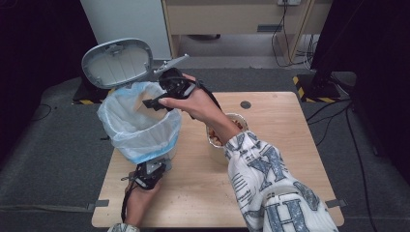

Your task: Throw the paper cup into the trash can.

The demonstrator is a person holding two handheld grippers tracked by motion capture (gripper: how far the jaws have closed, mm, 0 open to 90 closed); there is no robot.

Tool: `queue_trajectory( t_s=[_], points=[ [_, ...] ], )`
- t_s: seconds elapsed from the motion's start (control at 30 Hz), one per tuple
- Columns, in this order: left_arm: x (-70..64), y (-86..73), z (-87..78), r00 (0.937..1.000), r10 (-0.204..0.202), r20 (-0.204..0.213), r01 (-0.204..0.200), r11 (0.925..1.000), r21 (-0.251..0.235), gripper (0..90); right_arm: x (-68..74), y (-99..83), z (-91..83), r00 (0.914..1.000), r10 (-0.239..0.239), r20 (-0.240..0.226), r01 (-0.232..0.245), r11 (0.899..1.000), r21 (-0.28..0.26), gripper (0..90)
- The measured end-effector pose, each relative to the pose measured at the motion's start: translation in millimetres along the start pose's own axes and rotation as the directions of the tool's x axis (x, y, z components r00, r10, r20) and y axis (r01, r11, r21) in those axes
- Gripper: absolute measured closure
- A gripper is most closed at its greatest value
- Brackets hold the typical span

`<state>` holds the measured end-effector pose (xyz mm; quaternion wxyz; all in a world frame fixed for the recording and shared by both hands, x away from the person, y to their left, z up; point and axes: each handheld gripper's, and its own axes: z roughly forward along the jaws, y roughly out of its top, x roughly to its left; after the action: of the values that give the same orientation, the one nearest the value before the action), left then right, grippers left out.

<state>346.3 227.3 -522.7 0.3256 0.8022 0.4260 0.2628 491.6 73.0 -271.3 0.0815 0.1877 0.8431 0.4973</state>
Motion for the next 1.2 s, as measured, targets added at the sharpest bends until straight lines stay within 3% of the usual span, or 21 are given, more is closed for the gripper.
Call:
queue_trajectory(
  t_s=[1.2],
  points=[
    [0.4,0.1,0.1,1.0,0.004,0.006,-0.004,1.0,0.0,86.0,-43.5,-39.1,-60.8,0.9919,0.061,0.112,-0.055,0.997,-0.055,11.8]
  ],
)
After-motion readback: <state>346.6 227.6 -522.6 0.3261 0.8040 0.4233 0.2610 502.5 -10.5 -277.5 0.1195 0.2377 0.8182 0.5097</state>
